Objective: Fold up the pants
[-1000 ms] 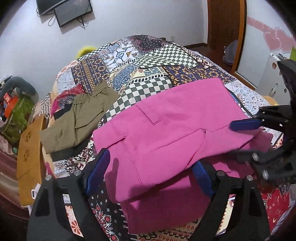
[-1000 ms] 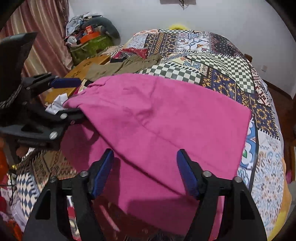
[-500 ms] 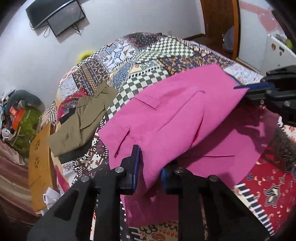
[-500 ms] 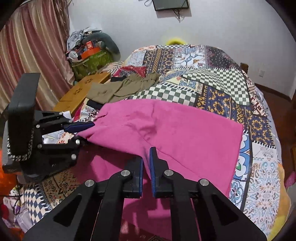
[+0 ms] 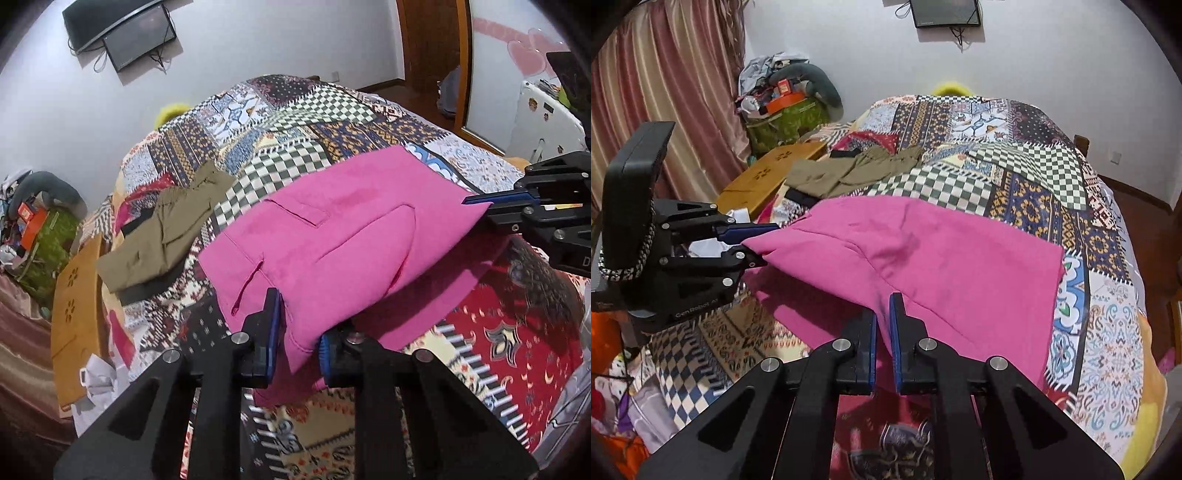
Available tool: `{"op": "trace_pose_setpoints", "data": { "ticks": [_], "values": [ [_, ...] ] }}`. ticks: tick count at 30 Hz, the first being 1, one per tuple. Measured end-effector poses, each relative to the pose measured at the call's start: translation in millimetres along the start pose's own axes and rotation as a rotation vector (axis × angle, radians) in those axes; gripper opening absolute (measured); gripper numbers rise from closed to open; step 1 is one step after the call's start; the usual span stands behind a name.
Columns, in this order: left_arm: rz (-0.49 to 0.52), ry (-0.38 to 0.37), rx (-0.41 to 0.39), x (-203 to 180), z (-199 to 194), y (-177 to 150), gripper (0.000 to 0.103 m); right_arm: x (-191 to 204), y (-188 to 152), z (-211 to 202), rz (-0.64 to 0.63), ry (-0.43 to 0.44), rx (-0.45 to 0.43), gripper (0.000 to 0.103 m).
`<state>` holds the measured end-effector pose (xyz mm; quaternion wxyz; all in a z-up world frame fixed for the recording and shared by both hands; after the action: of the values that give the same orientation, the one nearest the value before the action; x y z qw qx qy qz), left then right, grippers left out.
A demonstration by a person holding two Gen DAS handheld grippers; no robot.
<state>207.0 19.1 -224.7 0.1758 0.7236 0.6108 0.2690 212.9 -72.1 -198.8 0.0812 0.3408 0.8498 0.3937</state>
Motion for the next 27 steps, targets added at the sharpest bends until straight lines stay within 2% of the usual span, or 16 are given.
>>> {"op": "trace_pose_setpoints", "data": {
  "ticks": [5,8,12,13,18,21,27],
  "values": [
    [-0.013,-0.022,0.037,-2.4,5.4,-14.0,0.021,1.6,-13.3,5.4,0.029,0.015,0.03,0.006],
    [-0.032,-0.03,0.047,-0.6,4.4,-20.1,0.028,0.0,-20.2,11.0,0.051,0.022,0.052,0.007],
    [-0.076,-0.012,0.041,6.1,-1.1,-31.0,0.06,-0.9,-27.2,9.1,0.079,0.012,0.066,0.007],
    [-0.088,-0.011,0.04,7.9,-2.3,-34.4,0.063,-2.1,-28.2,6.6,0.082,0.003,0.061,0.008],
    [-0.18,-0.028,0.078,24.6,-6.1,-48.3,0.068,-4.1,-32.9,-8.9,0.105,-0.013,0.034,0.032],
    [-0.238,-0.039,0.077,36.4,-13.0,-53.1,0.07,-7.3,-34.0,-21.8,0.098,-0.071,0.006,0.044],
    [-0.367,-0.083,0.063,60.5,-24.1,-49.9,0.072,-18.8,-34.3,-42.1,0.11,-0.13,-0.038,0.045]
  ]
}}
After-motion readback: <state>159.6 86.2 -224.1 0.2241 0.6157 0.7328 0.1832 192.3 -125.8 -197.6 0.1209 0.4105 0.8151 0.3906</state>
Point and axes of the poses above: each gripper's, at about its wrist camera, not at the fingertips, and z roughly the way its jaws point, x to its left, y to its top, the point moved 4 cm from there along z, roughly the way its jaws point, and after that the axes turned 5 degrees about -z, right-handed, at the moved point
